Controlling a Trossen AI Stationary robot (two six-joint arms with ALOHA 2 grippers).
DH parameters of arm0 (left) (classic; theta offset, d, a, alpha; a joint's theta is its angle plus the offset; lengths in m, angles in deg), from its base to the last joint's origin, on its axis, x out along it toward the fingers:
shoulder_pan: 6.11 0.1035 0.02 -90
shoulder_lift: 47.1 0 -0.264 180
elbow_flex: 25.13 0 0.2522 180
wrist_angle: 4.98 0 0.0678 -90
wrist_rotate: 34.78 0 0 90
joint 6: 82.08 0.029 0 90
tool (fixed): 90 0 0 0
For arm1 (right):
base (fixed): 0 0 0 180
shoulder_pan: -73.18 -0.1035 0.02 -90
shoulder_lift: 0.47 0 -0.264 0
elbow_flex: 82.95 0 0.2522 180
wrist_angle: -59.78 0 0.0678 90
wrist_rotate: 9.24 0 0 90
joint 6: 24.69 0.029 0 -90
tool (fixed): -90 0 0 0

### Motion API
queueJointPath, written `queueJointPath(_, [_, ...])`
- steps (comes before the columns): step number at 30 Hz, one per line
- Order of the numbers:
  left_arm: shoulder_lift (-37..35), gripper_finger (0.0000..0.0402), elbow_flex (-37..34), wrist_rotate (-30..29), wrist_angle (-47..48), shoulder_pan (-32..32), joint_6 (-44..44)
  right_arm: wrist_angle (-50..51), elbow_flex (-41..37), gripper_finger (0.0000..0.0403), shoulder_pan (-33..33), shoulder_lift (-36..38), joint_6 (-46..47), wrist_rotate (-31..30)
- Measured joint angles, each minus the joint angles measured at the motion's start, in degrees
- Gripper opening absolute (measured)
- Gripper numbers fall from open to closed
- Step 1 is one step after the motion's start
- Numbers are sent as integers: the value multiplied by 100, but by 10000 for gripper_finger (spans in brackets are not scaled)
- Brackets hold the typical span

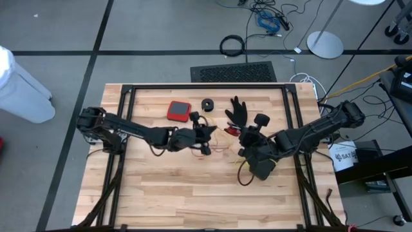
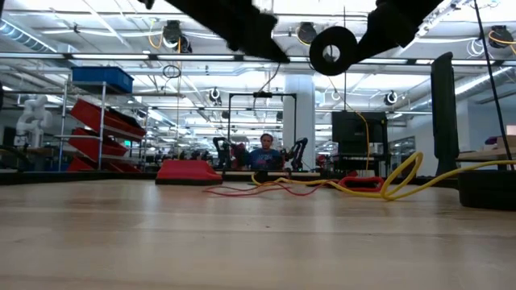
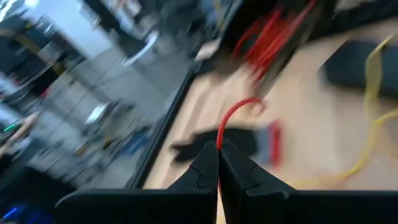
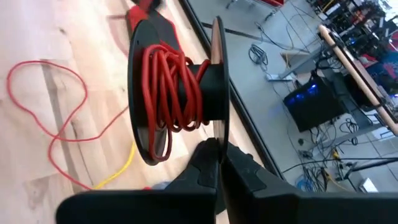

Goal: Coil cords
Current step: Uncoil the red wire from the spool

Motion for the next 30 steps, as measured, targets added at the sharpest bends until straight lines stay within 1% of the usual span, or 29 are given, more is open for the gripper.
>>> queueJointPath(5, [-53,1,1,49,-401,-298,40,94,0,0,234,0,-38,259])
queueJointPath(12, [-63,1,2,56,-601,-708,55,500,0,0,421,-2,131,302])
queueJointPath(14, [-63,1,2,225,-576,-787,47,464,0,0,436,-2,143,299])
queueJointPath(17, [-2,1,4,759,-612,-867,-156,327,0,0,473,-2,143,281])
queueJointPath(18, [42,1,4,841,-591,-896,-255,280,0,0,486,-2,127,265])
queueJointPath(23, [306,1,4,855,-230,-871,-454,-111,0,0,496,-4,-165,251])
queueJointPath(26, [480,1,4,971,51,-762,-710,-140,0,0,495,10,-222,253])
queueJointPath(30, [652,1,4,987,469,-621,-919,-133,0,0,494,56,-224,250])
